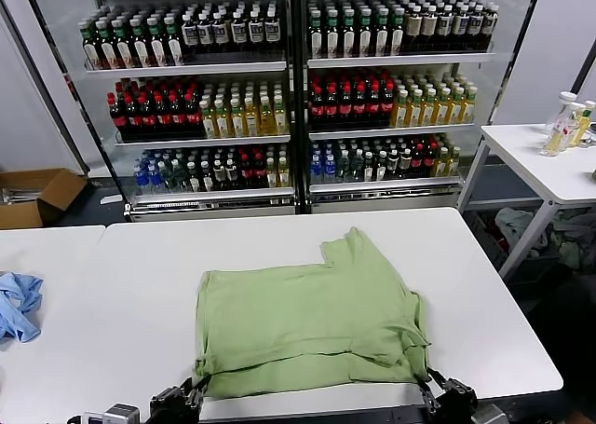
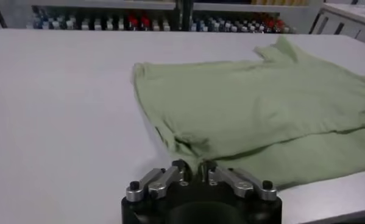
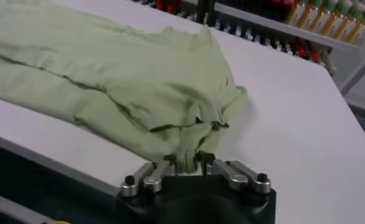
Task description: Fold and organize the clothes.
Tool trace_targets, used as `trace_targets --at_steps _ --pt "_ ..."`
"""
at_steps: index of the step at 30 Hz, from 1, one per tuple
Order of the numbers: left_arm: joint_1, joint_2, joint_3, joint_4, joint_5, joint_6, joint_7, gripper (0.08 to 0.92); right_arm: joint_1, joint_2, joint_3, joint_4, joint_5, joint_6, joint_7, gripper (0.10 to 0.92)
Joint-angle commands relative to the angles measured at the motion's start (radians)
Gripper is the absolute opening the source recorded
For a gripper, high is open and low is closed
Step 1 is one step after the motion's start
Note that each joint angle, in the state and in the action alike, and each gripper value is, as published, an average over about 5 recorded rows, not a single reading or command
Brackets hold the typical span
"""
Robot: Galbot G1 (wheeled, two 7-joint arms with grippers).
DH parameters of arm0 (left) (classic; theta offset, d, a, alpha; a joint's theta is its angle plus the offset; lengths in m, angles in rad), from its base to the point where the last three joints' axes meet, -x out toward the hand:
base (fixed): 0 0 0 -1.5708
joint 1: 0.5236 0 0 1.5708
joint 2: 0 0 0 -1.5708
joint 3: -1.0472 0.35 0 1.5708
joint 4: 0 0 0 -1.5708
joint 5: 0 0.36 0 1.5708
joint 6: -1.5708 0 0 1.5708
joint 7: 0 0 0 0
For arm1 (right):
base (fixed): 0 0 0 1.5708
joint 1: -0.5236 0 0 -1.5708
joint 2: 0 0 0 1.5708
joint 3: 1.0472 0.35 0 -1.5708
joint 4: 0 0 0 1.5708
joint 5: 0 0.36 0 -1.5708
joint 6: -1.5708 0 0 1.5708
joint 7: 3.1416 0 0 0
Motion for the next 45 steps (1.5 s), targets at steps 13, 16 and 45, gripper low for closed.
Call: trace_targets --at_steps 13,16,45 --pt "-0.388 0.075 0.000 0.178 -0.166 -0.013 -0.120 0.725 0.889 0.036 -0.365 -0.419 0.268 -0.043 0.094 0.812" --pt "-0.519 0.084 0.059 0.292 -0.175 -0.008 -0.128 0.794 1.047 0.079 -0.449 -0.564 0.280 -0.066 0.100 0.821" --pt "-0.958 -0.005 0.347 0.793 -0.173 0.002 -0.131 0.822 1.456 0.387 -0.701 -1.205 0.206 -0.043 0.073 0.823"
